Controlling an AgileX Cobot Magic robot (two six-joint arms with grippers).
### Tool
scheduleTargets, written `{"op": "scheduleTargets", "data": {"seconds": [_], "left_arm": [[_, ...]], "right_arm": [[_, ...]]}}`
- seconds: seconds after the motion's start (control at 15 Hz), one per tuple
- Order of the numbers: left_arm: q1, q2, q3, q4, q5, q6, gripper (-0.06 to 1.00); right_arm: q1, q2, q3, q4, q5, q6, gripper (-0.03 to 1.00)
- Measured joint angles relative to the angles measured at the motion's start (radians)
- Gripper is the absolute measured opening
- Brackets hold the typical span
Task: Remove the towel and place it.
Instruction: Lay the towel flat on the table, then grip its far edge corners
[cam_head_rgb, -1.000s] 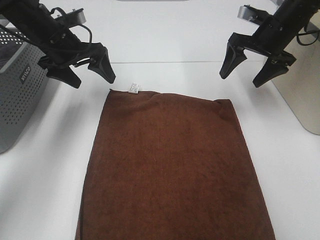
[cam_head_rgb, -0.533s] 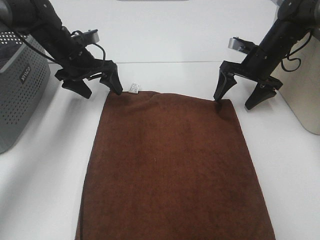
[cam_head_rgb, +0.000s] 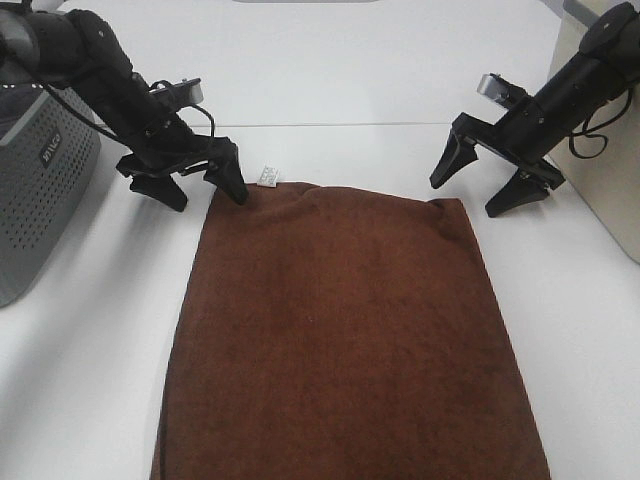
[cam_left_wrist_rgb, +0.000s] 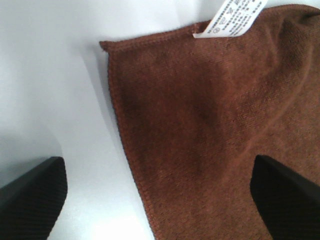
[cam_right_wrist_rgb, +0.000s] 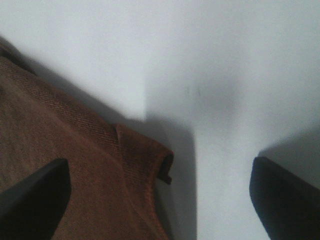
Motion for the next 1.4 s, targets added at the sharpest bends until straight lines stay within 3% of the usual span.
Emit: {"op": "scheduleTargets", "data": {"seconds": [0.8,1.2,1.4], "left_arm": [[0.000,0.006,0.000,-0.062,-0.030,0.000,0.87],[-0.038,0.047,-0.032,-0.131,-0.045,0.000,0.81],[-0.059,0.062,-0.048,-0.130,-0.045,0.000,0.63]], "right_arm": [[-0.001,0.013,-0.007,0.029,0.023,-0.003,0.91],[0.093,0.055,-0.018,0.085,0.026,0.004,0.74],[0.101,0.064,-0.018,0.093,0.020,0.024,0.55]]}}
